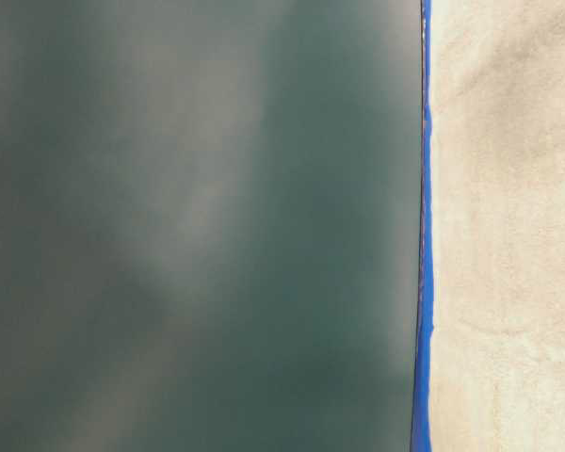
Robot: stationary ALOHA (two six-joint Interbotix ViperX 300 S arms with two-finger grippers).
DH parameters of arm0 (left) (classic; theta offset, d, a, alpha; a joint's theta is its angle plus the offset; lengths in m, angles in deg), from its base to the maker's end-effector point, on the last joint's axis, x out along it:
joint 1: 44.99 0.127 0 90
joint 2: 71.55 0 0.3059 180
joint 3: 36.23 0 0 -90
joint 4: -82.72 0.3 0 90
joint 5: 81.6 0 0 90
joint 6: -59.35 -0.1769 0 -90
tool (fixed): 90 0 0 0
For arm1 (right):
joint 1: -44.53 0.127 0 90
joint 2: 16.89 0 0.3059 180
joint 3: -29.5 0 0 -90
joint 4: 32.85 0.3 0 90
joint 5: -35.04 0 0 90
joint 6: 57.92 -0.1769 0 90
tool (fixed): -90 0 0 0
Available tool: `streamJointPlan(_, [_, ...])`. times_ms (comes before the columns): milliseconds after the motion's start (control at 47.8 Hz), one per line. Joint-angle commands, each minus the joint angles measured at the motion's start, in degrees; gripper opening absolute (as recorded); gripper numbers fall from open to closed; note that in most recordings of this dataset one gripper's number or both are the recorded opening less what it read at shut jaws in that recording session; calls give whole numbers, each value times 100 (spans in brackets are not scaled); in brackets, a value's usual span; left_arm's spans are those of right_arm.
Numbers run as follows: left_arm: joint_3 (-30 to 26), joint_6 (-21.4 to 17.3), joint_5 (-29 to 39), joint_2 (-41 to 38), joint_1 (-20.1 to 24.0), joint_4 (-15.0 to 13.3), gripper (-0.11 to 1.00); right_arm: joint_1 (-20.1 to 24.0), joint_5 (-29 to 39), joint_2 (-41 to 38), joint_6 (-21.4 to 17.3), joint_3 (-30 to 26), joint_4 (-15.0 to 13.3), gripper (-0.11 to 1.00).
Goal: Fold a bath towel.
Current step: 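Move both grippers to the far towel corners and pinch them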
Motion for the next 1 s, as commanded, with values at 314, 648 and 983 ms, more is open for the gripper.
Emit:
streamJointPlan(314, [-1380, -1028, 624, -2109, 1564, 79, 75, -1538, 545, -2039, 1521, -1046, 132, 50])
streamJointPlan(648, [-1415, -1591, -299, -3331, 1854, 35, 83, -2215, 501, -3454, 2417, -1521, 501, 50])
streamJointPlan(983, [-1318, -1688, -896, -4228, 2039, 62, 83, -2373, -185, -4078, 2549, -1485, 492, 50])
